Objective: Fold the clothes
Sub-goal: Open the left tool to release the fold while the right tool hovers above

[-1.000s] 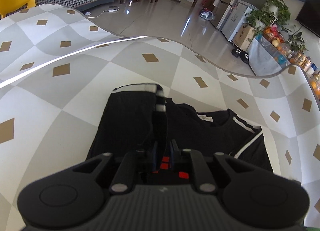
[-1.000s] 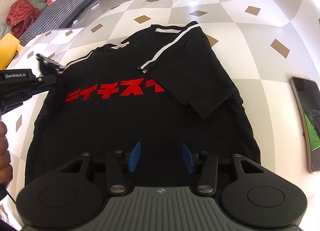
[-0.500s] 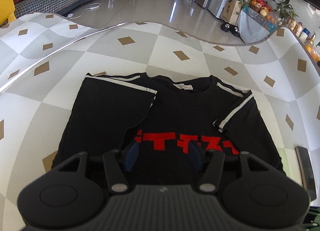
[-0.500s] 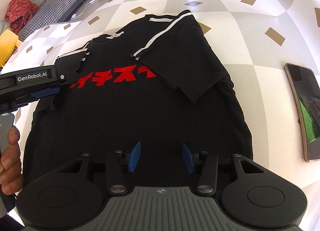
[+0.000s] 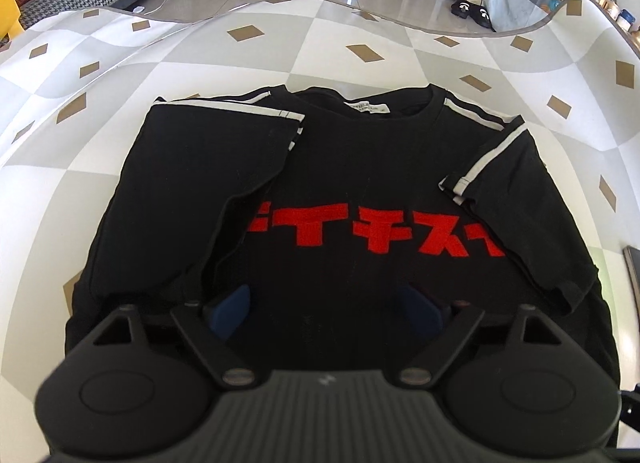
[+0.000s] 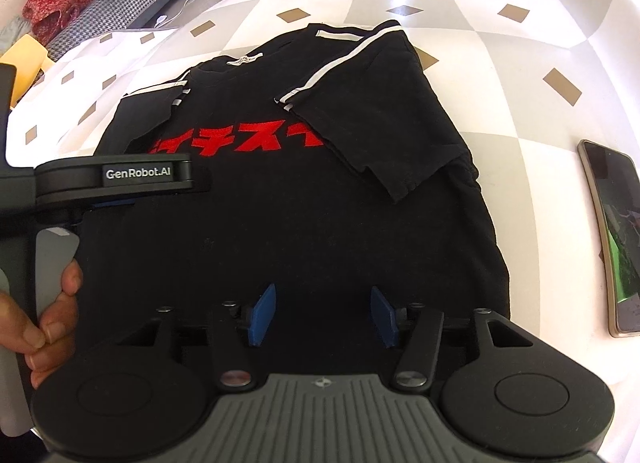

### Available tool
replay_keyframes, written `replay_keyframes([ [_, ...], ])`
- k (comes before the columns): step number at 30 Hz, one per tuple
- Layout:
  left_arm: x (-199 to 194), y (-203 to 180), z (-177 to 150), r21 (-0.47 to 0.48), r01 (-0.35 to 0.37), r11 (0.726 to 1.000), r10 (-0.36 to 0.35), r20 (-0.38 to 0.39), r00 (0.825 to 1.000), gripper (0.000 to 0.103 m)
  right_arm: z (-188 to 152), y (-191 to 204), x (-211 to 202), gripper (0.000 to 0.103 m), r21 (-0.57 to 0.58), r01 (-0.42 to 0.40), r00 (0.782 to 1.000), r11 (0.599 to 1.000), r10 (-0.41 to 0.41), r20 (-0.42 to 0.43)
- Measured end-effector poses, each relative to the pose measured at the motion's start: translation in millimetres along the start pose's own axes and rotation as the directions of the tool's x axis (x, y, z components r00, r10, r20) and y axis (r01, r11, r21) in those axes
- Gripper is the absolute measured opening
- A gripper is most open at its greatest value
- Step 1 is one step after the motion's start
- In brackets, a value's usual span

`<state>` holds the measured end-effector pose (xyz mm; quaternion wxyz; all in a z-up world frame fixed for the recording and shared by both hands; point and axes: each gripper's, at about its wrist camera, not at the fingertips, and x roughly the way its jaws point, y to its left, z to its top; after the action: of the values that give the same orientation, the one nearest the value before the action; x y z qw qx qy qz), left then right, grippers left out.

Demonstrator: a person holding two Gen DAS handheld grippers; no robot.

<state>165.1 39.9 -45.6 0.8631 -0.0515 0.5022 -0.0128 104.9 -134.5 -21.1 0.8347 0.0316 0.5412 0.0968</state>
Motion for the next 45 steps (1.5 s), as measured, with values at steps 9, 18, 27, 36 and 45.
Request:
replay_keyframes([
  [9, 9.1, -20.5, -8.9, 0.079, -0.064, 0.995, 0.064, -0.006, 0.998, 0.103, -0.6, 0.6, 1.1, 0.057, -0.014, -0.012, 1.0, 1.0, 0.012, -0.006],
  [18, 10.0, -24.4, -9.8, 0.069, -0.08, 0.994, 0.08, 0.014, 0.997, 0.103, -1.0, 4.5, 3.5, 0.065, -0.056, -0.019, 1.0, 0.998, 0.019, -0.011],
  [27, 9.3, -24.8, -11.0, 0.075, -0.08, 0.994, 0.079, 0.017, 0.997, 0.103, -2.7, 6.4, 3.7, 0.066, -0.089, -0.014, 1.0, 0.996, 0.013, -0.012],
  [36, 4.8, -23.2, -17.2, 0.093, -0.07, 0.993, 0.07, 0.012, 0.997, 0.103, -8.6, 19.6, 3.9, 0.067, -0.191, 0.042, 0.999, 0.981, -0.044, -0.005],
  [45, -1.0, -19.3, -25.1, 0.1, -0.067, 0.993, 0.067, 0.004, 0.998, 0.103, -13.3, 26.8, 5.4, 0.068, -0.228, 0.081, 0.997, 0.97, -0.082, 0.005],
])
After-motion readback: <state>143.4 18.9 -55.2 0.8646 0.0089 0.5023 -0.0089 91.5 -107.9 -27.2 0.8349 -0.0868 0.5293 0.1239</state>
